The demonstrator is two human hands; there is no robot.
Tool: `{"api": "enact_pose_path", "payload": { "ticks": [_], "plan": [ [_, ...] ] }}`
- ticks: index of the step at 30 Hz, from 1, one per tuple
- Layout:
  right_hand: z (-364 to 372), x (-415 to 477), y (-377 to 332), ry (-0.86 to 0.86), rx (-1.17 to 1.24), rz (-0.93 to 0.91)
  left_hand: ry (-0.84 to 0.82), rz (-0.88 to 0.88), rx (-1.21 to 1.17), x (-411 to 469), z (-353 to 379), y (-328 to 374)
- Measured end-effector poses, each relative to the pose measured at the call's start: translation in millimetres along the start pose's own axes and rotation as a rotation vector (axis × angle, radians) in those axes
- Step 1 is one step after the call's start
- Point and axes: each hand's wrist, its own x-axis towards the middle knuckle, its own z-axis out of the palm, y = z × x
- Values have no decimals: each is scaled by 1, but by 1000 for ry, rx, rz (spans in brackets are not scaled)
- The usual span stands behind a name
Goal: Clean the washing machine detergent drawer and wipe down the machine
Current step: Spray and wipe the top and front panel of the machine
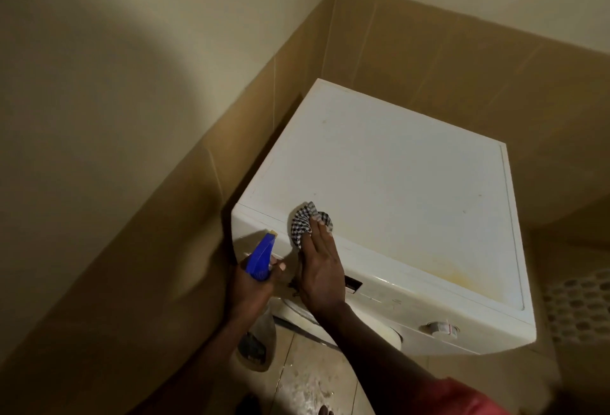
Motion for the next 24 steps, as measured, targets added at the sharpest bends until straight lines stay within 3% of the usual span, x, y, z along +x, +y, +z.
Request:
{"api": "enact_pose_path", "payload": {
  "ticks": [6,11,17,24],
  "plan": [
    [22,28,-7,-110,-13,-82,30,-2,15,13,-22,-1],
    [32,18,-18,-98,28,-122,39,71,56,14,-40,-1],
    [50,62,-54,-209,56,-203,84,152,67,21,-72,2],
    [16,29,-31,-160,72,-188,48,123,182,28,-72,5]
  ]
}}
